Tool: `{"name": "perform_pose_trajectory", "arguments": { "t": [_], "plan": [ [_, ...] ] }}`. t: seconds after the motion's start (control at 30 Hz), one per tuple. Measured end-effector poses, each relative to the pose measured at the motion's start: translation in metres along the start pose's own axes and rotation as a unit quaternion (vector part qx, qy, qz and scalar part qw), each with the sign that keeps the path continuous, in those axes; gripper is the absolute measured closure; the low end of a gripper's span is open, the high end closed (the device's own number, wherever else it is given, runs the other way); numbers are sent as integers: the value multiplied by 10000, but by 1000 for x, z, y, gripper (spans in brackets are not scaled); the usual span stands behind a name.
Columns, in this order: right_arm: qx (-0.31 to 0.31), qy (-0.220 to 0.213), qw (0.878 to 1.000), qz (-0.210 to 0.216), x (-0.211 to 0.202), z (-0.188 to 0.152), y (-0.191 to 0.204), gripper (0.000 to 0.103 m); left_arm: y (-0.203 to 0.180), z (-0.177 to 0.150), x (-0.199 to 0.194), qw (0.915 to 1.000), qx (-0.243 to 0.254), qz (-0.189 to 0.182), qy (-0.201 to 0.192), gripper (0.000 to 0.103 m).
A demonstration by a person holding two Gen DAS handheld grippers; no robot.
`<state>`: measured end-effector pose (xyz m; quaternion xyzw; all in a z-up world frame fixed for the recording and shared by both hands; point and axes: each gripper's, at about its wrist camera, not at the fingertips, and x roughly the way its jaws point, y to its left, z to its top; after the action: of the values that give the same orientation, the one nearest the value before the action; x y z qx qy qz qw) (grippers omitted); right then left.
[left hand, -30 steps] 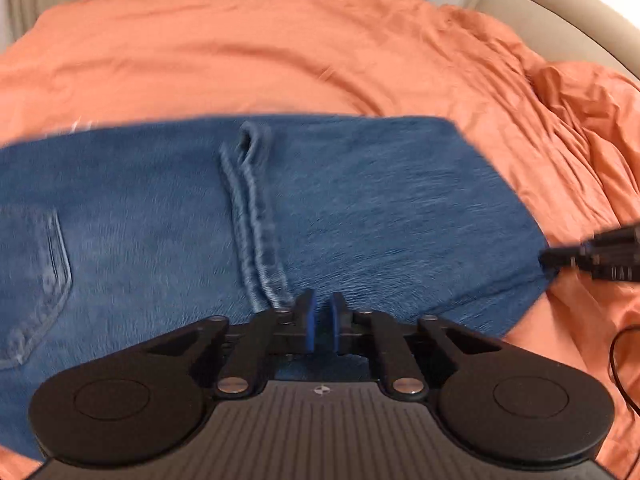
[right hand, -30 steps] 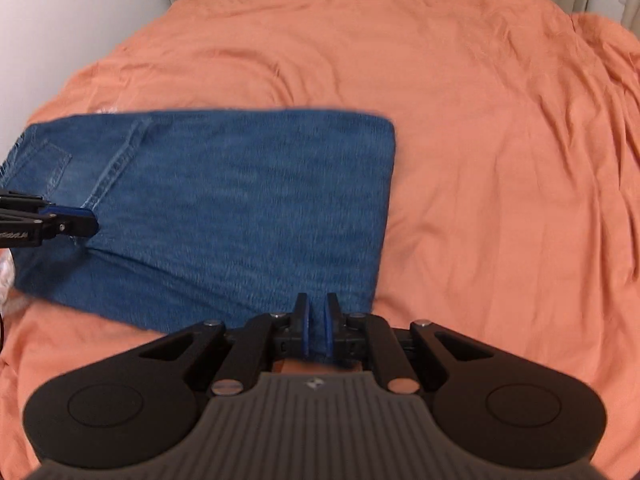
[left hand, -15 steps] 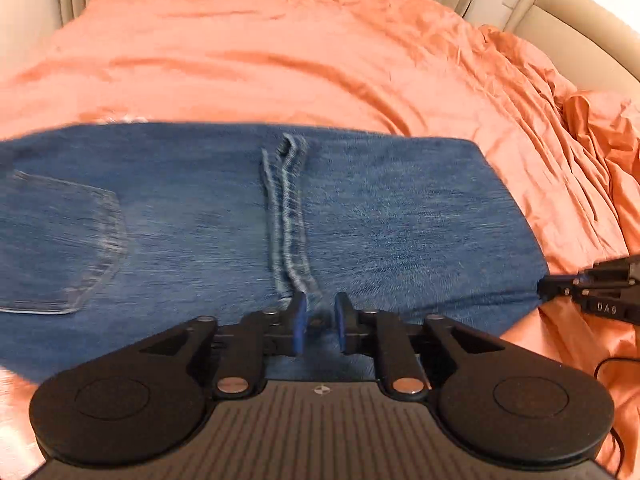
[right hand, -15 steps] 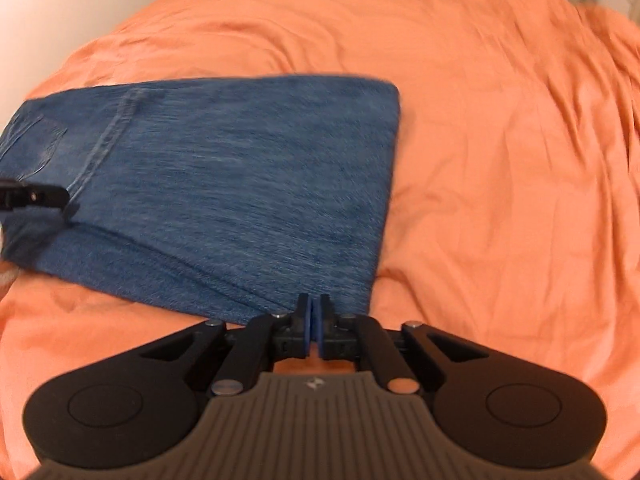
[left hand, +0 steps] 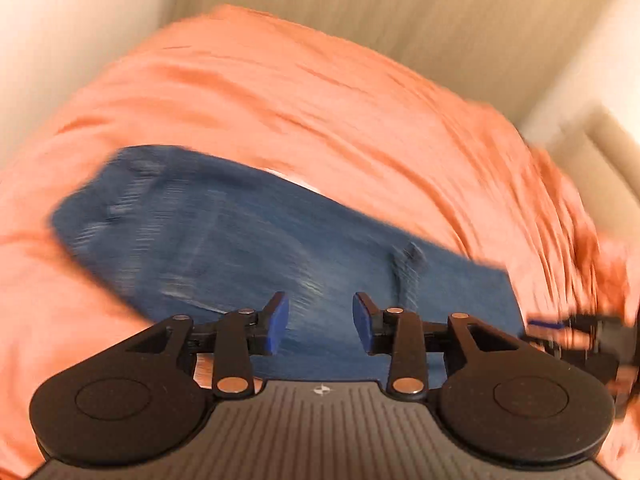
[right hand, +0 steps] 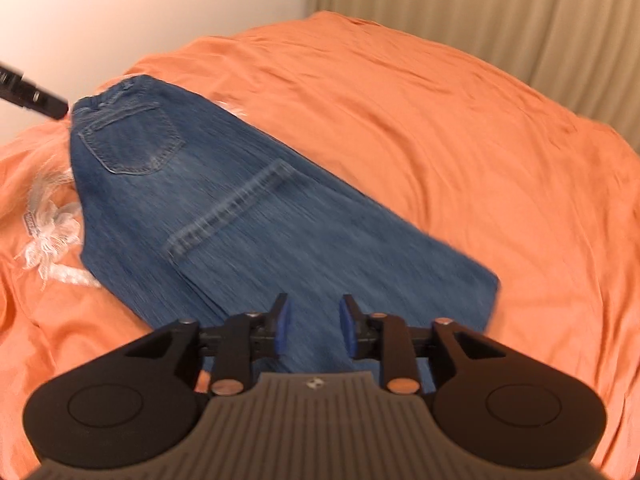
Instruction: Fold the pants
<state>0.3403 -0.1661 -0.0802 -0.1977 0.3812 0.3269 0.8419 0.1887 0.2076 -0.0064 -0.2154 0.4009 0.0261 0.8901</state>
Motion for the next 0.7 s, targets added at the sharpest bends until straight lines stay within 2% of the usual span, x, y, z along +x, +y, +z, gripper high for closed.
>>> {"name": "perform_pose_trajectory", "arguments": {
  "t": [0.1, 0.2, 0.37, 0.5, 0.6, 0.7],
  "plan": [
    [-281, -32, 9995, 168, 15, 20, 14, 79, 46, -6, -3, 9968, -711, 150, -343, 58],
    [-532, 13, 9981, 322, 33, 35, 26, 79, 86, -15, 3, 9882, -1375, 269, -615, 56],
    [-937, 212, 9945, 422, 71, 54, 41, 78, 136, -23, 25, 9666, -2356, 236, -976, 49],
    [-1087, 358, 9925, 425, 99, 64, 43, 78, 169, -25, 51, 9421, -3153, 175, -1130, 48],
    [-1169, 380, 9909, 556, 112, 69, 40, 77, 185, -24, 69, 9336, -3397, 128, -1134, 45],
    [-1294, 394, 9882, 722, 124, 75, 37, 73, 193, -21, 82, 9322, -3419, 167, -1177, 44]
  ]
}}
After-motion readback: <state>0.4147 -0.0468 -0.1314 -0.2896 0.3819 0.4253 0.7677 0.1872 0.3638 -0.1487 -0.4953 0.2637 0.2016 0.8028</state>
